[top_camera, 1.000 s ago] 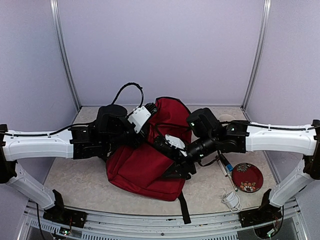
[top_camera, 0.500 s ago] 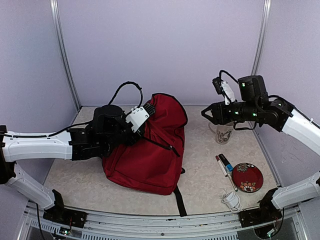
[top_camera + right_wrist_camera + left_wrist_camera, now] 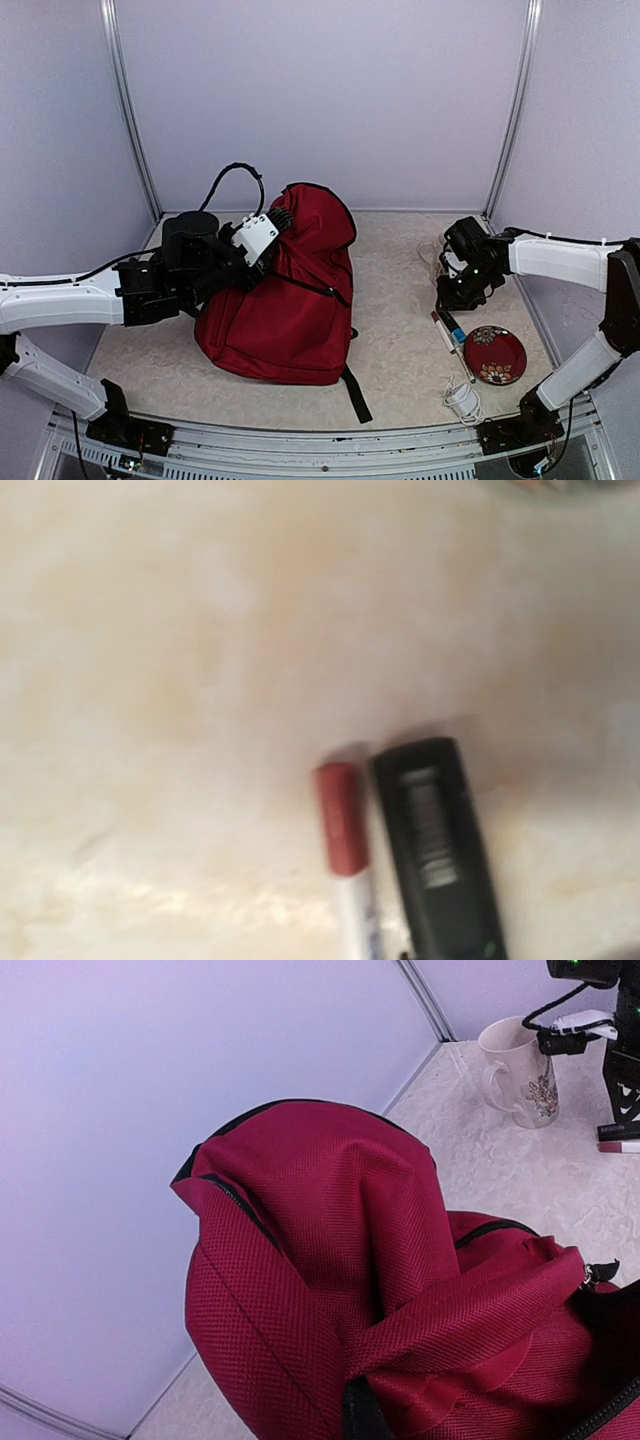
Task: Pack the student bag
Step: Pick up the pen from the center of the board.
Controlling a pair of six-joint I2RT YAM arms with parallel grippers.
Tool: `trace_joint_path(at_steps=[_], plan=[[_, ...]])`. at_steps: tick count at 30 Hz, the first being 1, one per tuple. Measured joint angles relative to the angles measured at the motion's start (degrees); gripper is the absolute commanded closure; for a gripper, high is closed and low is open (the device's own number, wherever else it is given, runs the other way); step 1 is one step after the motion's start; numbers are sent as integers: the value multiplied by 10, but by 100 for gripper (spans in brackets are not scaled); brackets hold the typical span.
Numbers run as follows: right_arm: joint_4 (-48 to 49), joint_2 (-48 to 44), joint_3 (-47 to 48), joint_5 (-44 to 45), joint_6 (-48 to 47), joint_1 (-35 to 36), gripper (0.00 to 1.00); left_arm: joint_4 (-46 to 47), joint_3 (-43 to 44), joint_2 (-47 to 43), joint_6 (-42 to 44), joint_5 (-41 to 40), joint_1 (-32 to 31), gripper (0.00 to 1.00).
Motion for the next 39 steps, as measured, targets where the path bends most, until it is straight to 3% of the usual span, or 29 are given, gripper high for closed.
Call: trace_joint_path(at_steps=[6, 22, 29, 39], plan=[[13, 47, -10, -13, -16, -9, 83, -3, 0, 0, -13, 21, 10, 100], [20, 116, -8, 5, -19, 6, 78, -10, 0, -5, -39, 58, 22, 100], [10, 127, 3, 52, -22, 34, 98, -16, 2, -7, -46, 63, 22, 100], [12, 127, 26, 55, -54, 79, 100, -27, 3, -13, -47, 71, 24, 100]])
